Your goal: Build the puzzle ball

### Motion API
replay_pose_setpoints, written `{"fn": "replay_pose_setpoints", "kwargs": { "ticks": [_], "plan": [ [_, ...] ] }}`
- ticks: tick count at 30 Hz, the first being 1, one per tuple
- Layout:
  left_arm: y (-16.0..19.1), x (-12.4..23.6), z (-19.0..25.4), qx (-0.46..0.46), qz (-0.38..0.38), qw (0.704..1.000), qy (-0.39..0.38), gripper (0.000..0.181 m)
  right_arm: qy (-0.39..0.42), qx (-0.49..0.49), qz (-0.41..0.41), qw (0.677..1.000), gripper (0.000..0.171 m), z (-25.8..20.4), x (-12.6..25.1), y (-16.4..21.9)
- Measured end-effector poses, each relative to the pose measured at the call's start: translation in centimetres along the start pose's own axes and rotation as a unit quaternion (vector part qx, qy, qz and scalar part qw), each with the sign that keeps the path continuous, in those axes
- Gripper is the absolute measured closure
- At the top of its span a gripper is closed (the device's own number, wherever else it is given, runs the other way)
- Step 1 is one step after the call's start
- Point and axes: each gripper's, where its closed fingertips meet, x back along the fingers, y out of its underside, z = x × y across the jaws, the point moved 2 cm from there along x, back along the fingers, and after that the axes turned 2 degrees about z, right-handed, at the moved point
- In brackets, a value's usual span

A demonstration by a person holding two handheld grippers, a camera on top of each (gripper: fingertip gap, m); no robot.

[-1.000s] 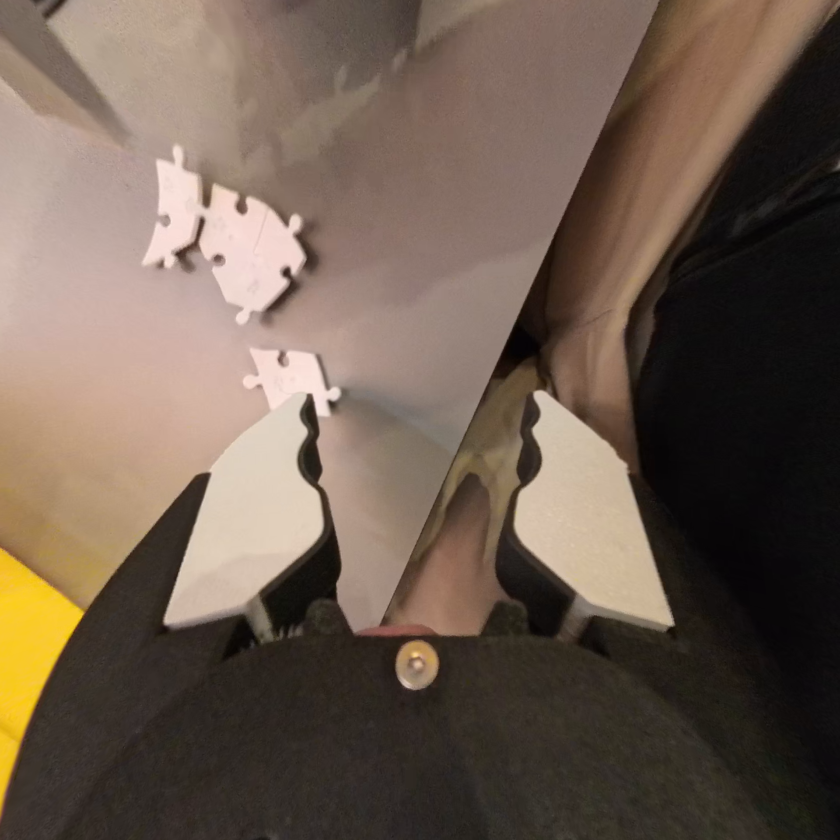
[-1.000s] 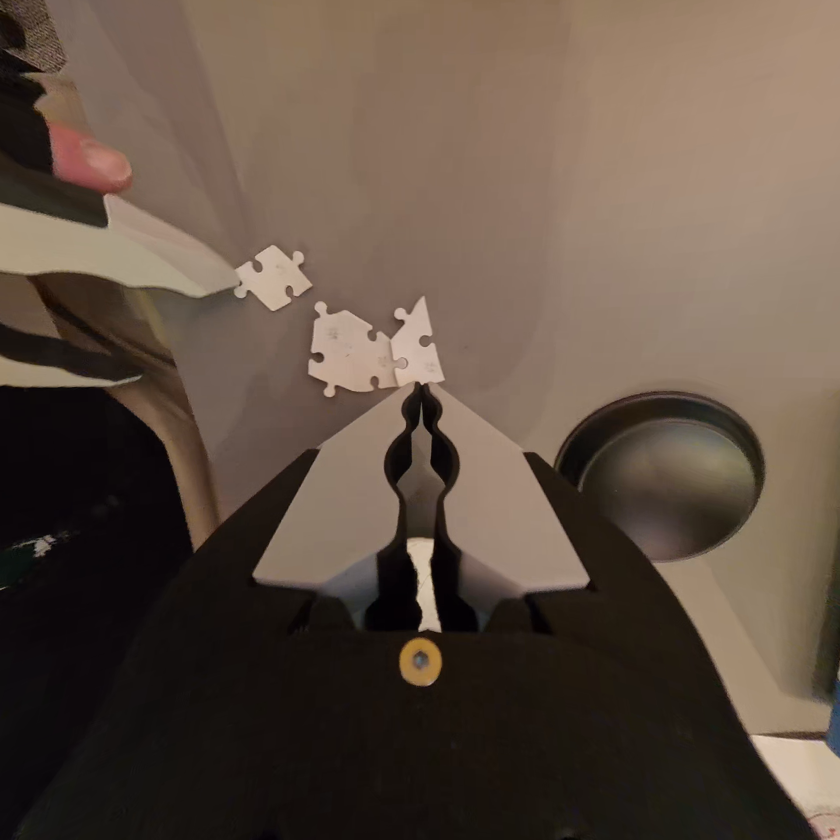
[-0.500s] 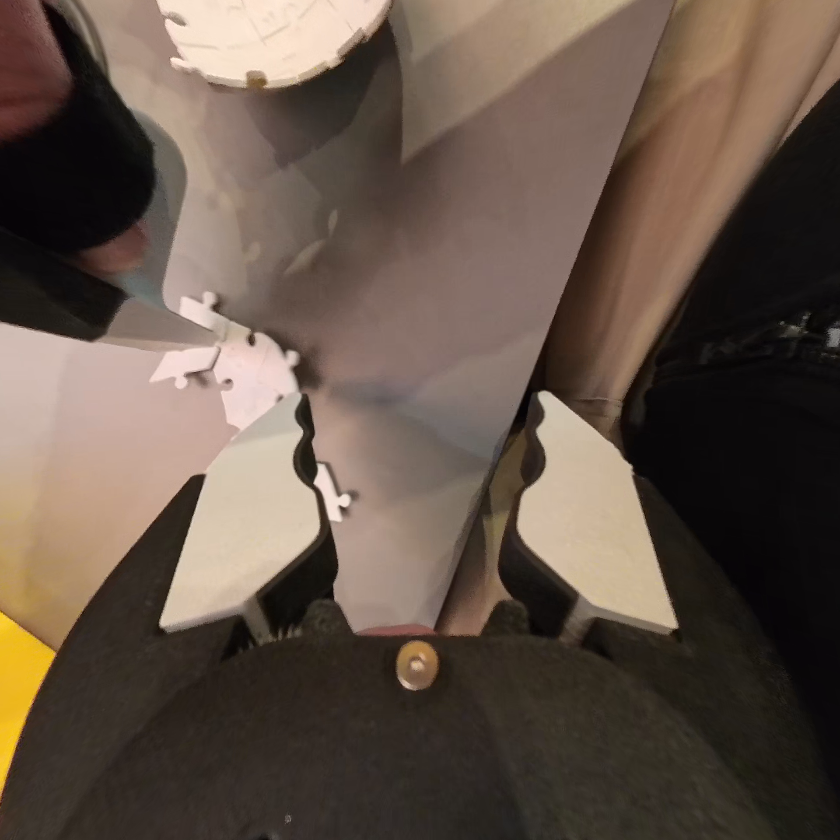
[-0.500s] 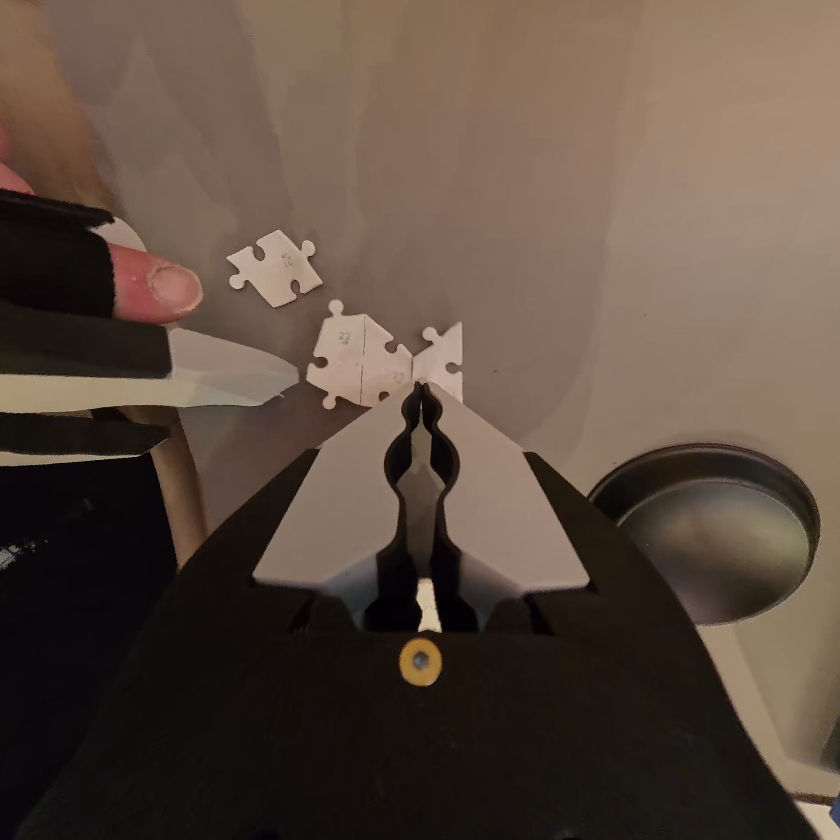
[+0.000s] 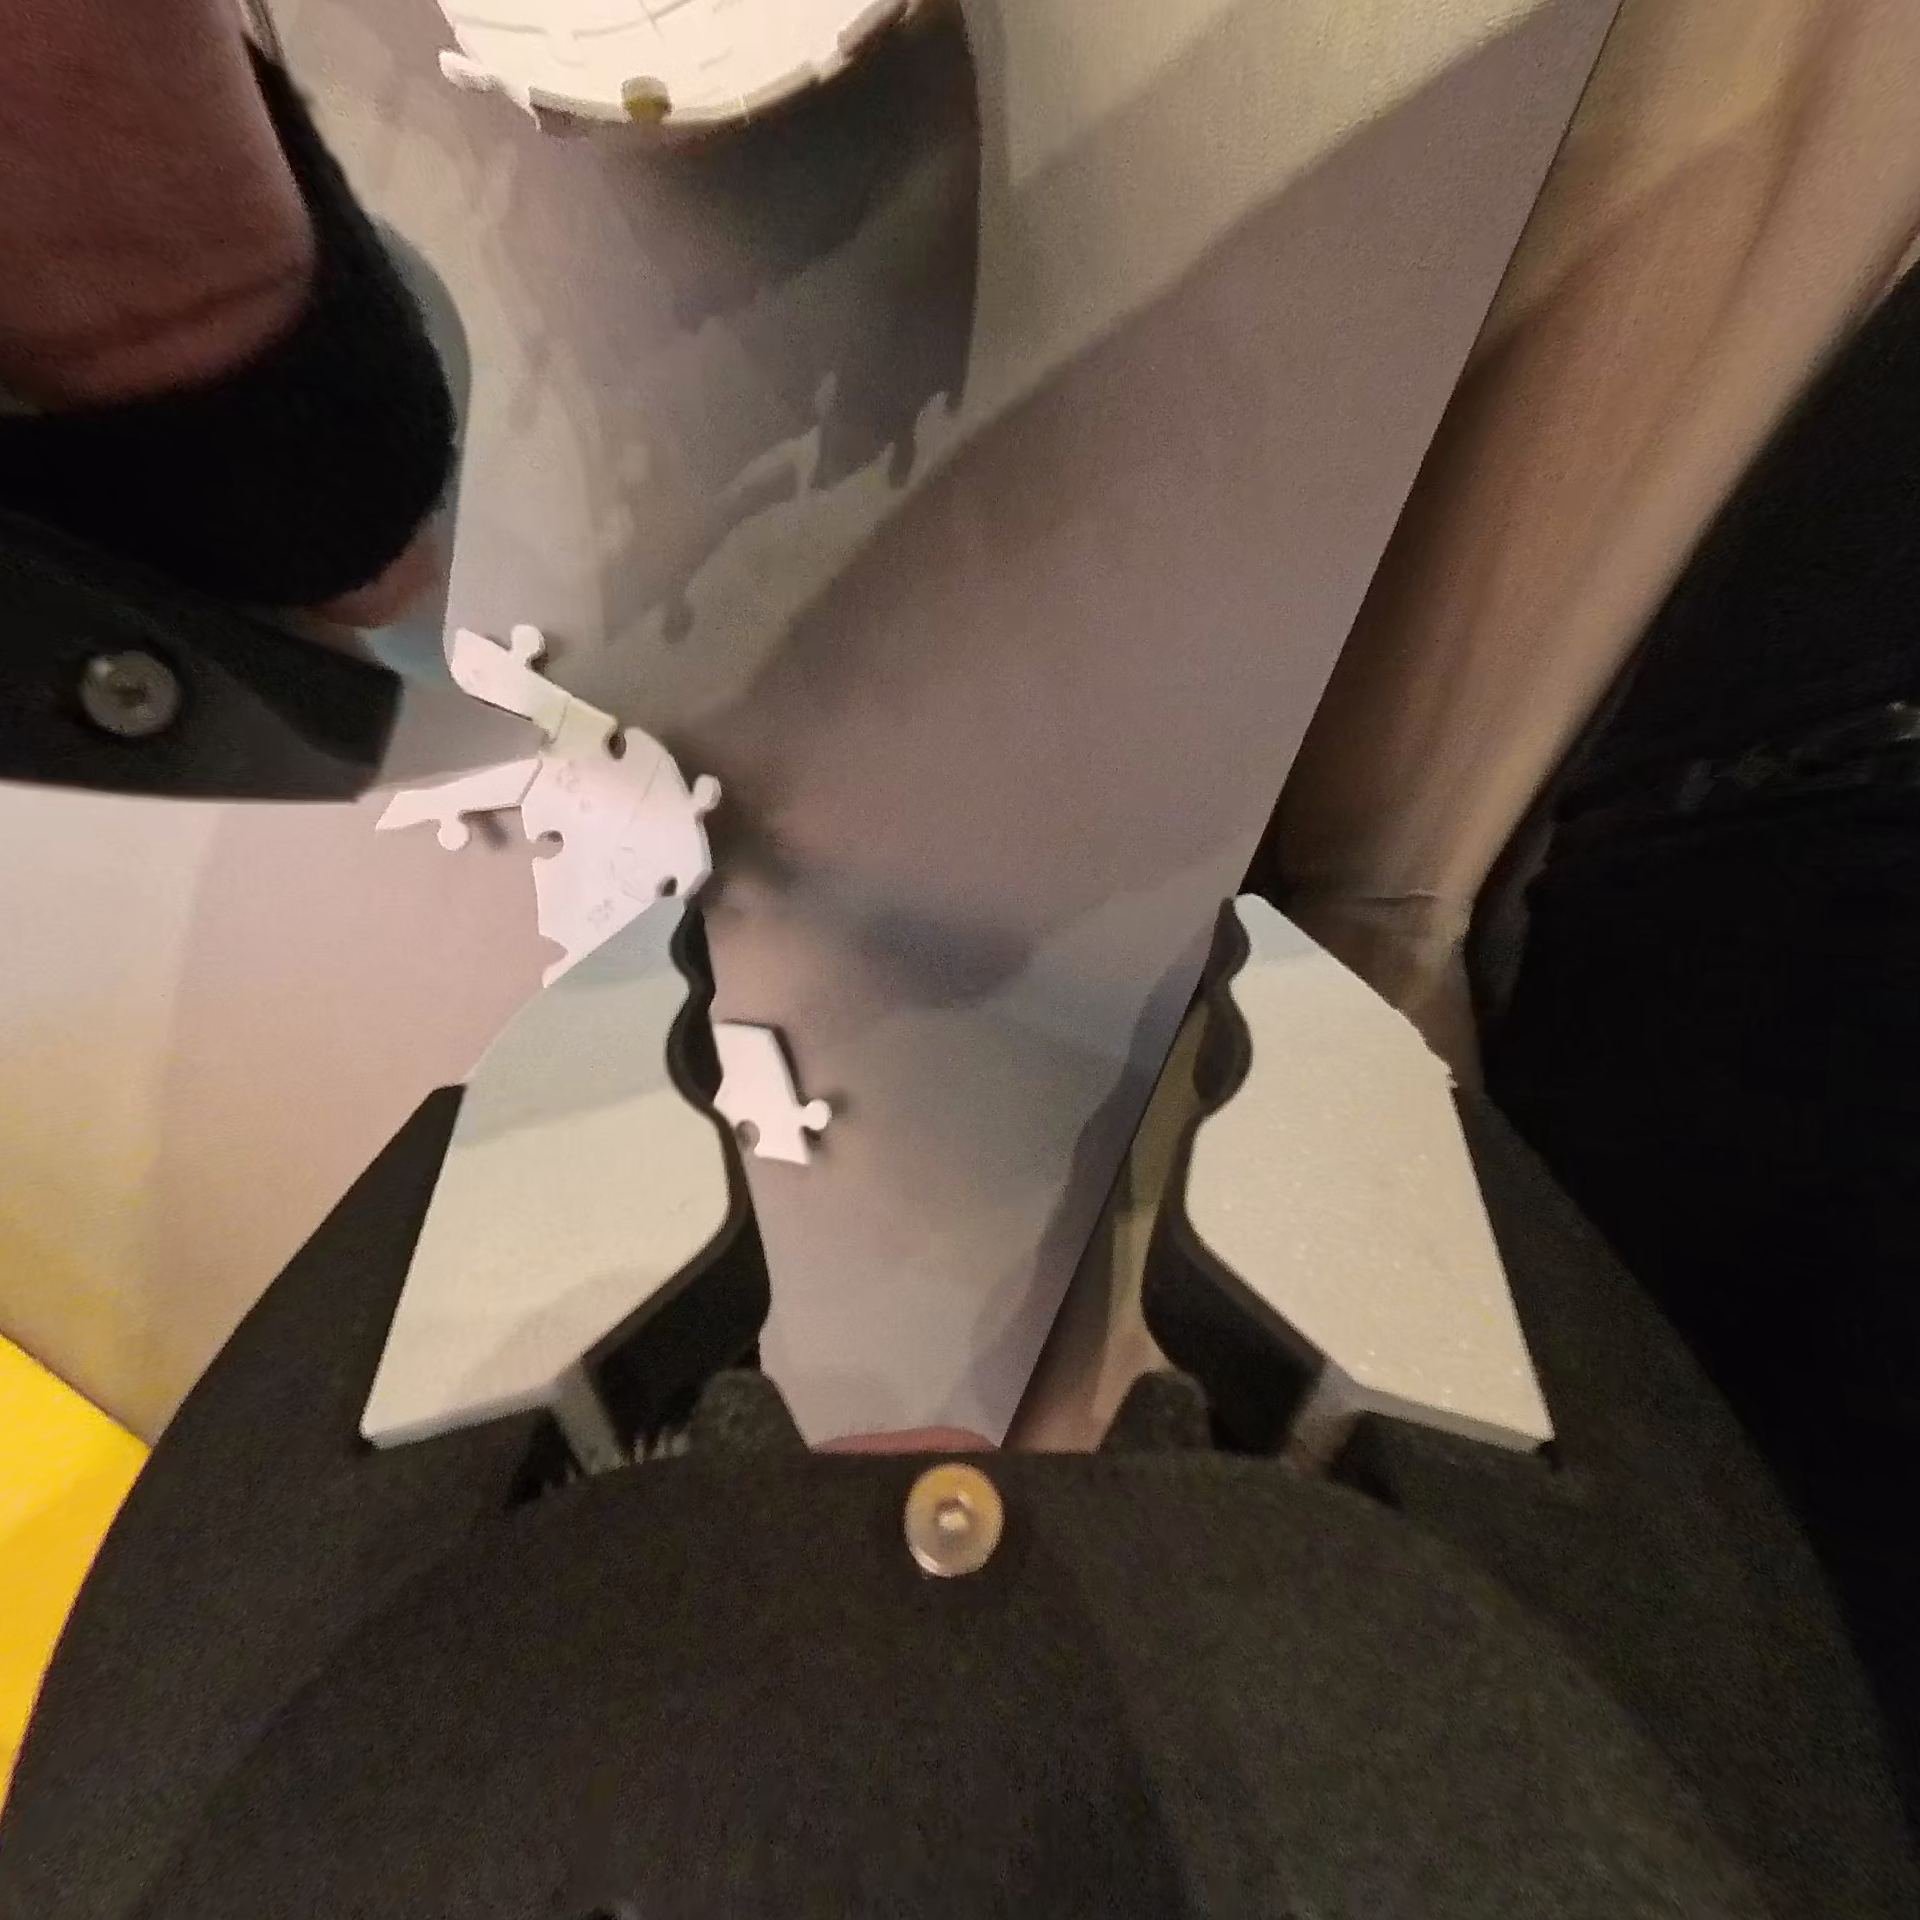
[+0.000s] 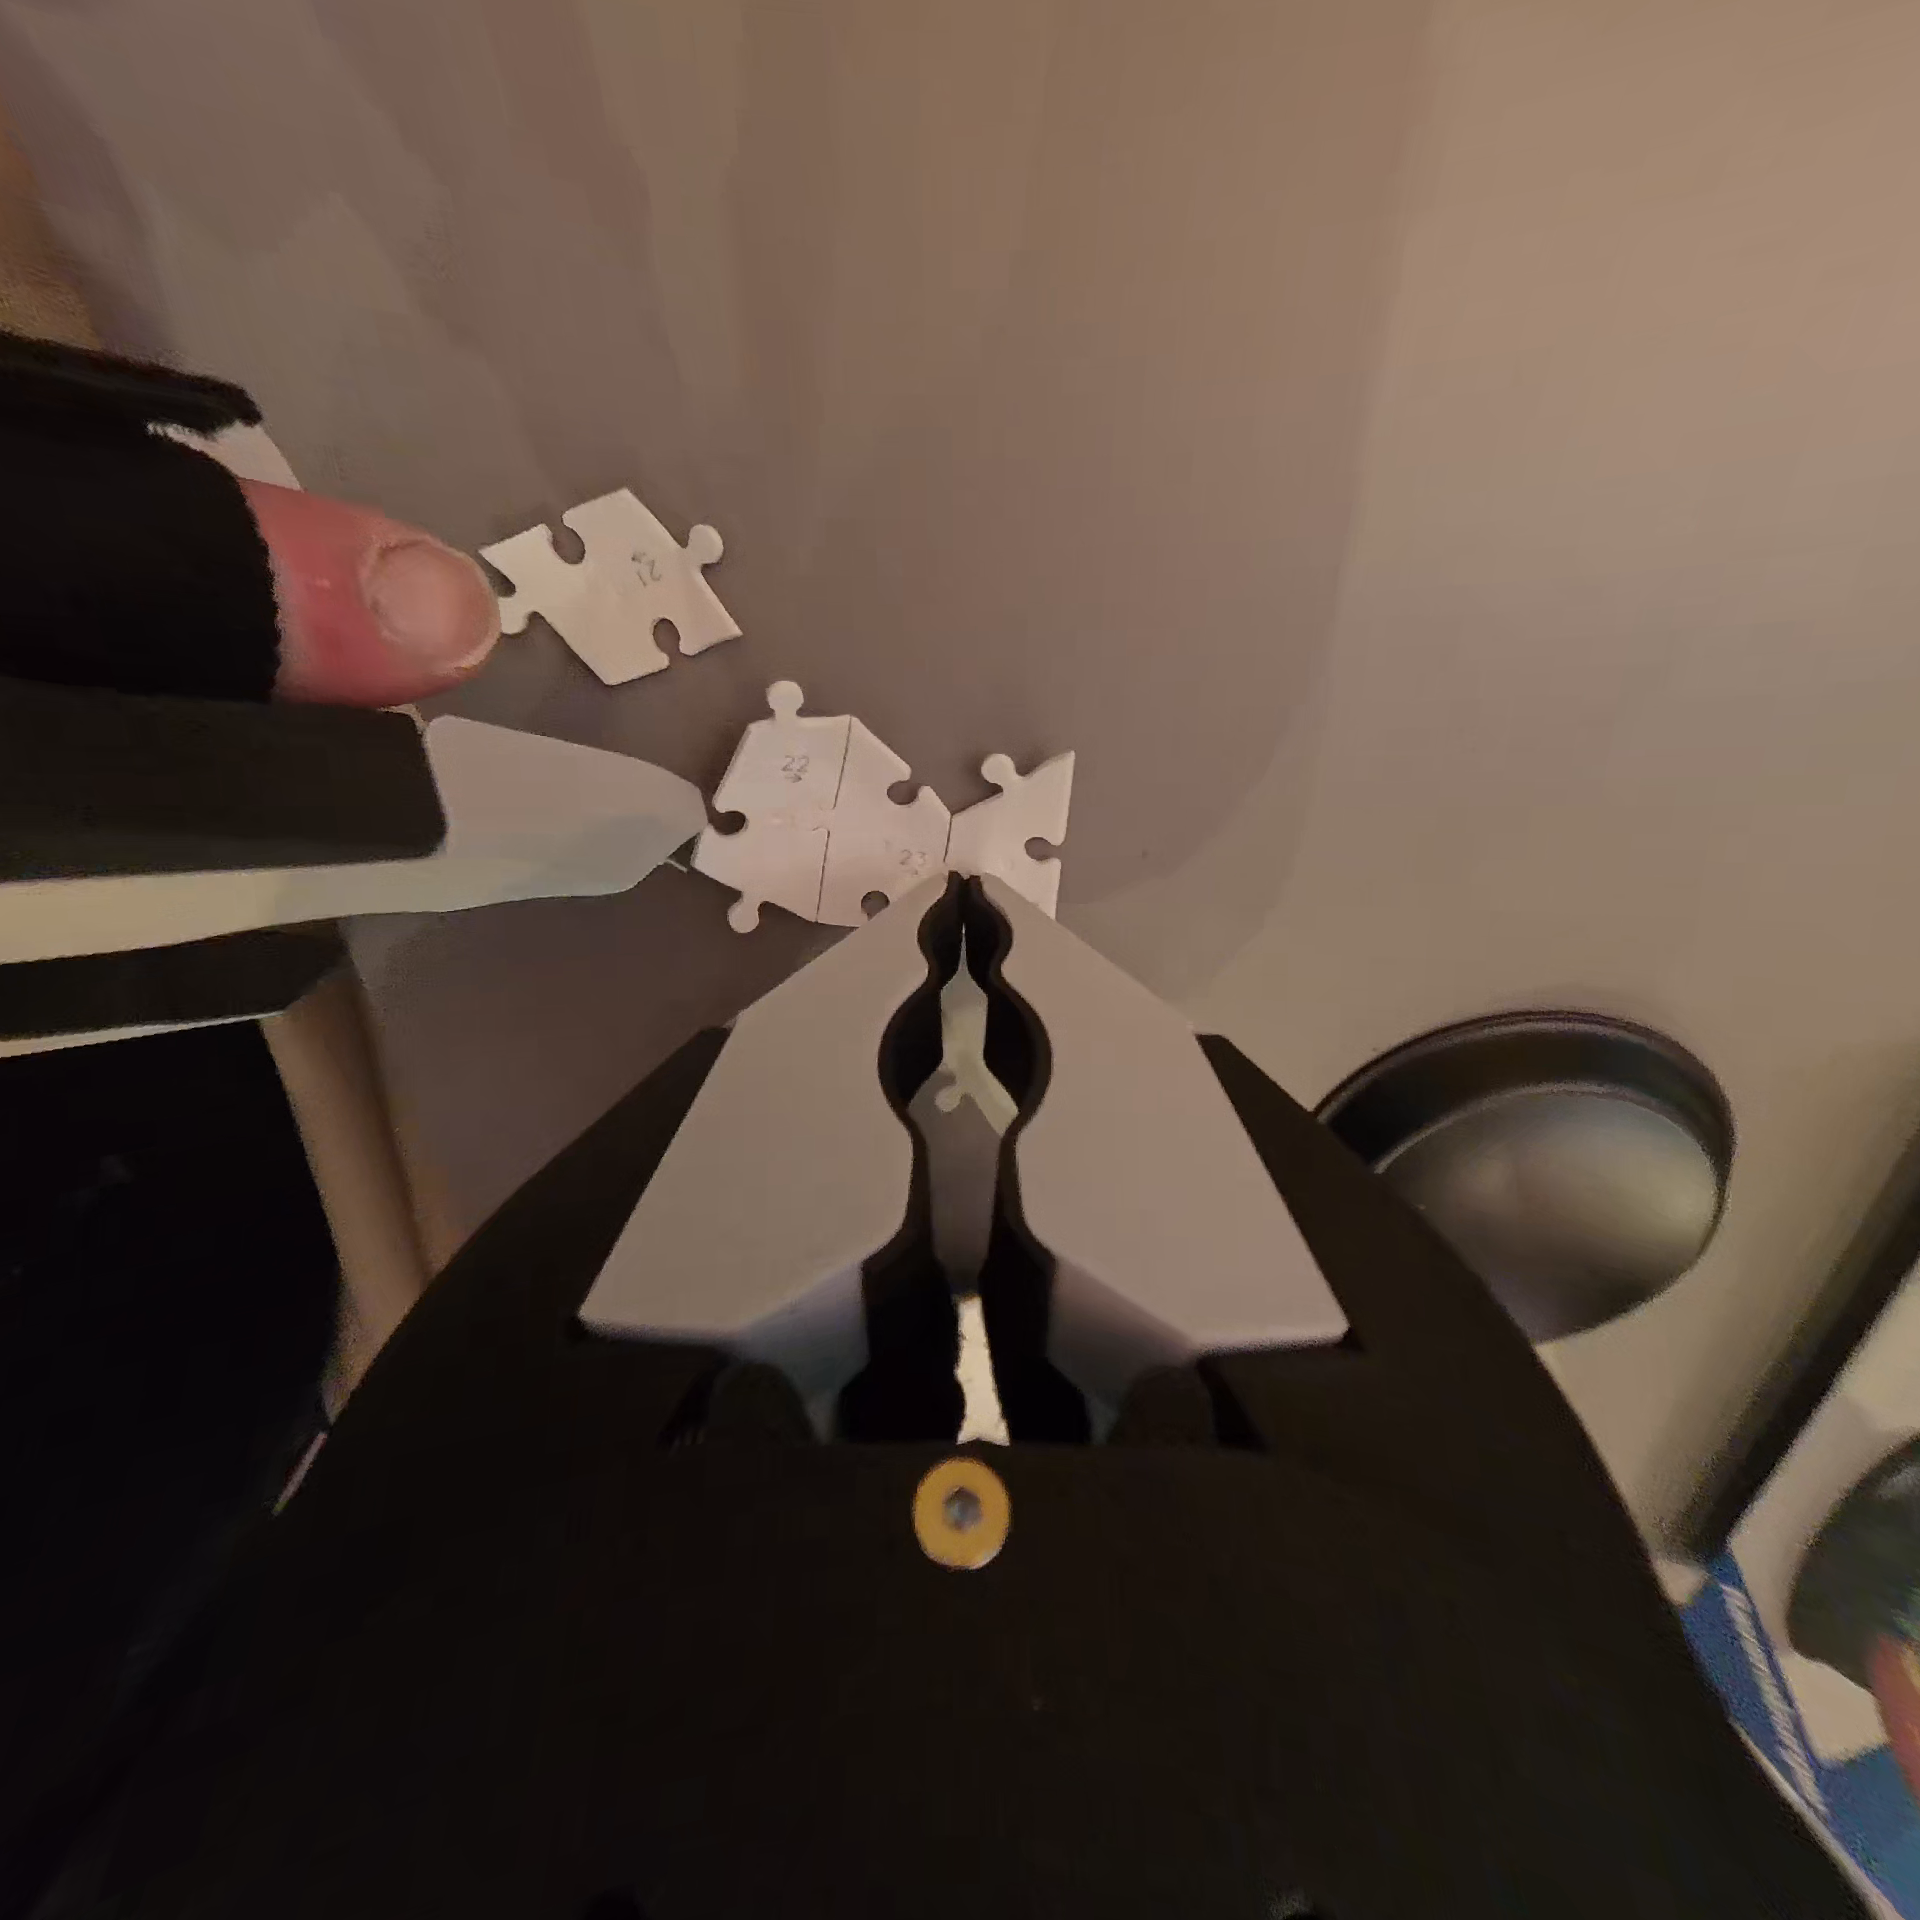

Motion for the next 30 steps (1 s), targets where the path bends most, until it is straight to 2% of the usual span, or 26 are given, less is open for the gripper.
{"fn": "replay_pose_setpoints", "kwargs": {
  "ticks": [1, 7, 11, 19, 30],
  "plan": [
    [0.1, 0.0, 0.0, 0.0, -0.001, 1.0, -0.001, 0.091, 0.01, 0.008, -0.012, 1.0, 0.171, 0.0, 0.0, 0.0],
    [0.5, 0.0, 0.0, 0.001, -0.005, 1.0, -0.001, 0.091, 0.015, 0.018, -0.077, 0.997, 0.171, -0.1, -0.1, -0.3],
    [0.5, 0.0, 0.2, -0.002, -0.007, 1.0, -0.002, 0.092, 0.004, 0.007, -0.09, 0.996, 0.171, 0.0, -0.1, -0.3],
    [1.1, -0.3, 0.2, 0.002, -0.017, 1.0, -0.007, 0.091, -0.072, -0.061, -0.015, 0.995, 0.171, 0.1, 0.3, -0.2],
    [1.9, 0.6, -0.5, 0.024, -0.016, 0.999, -0.013, 0.087, -0.071, -0.073, 0.045, 0.994, 0.171, 0.5, 3.8, 0.7]
  ]
}}
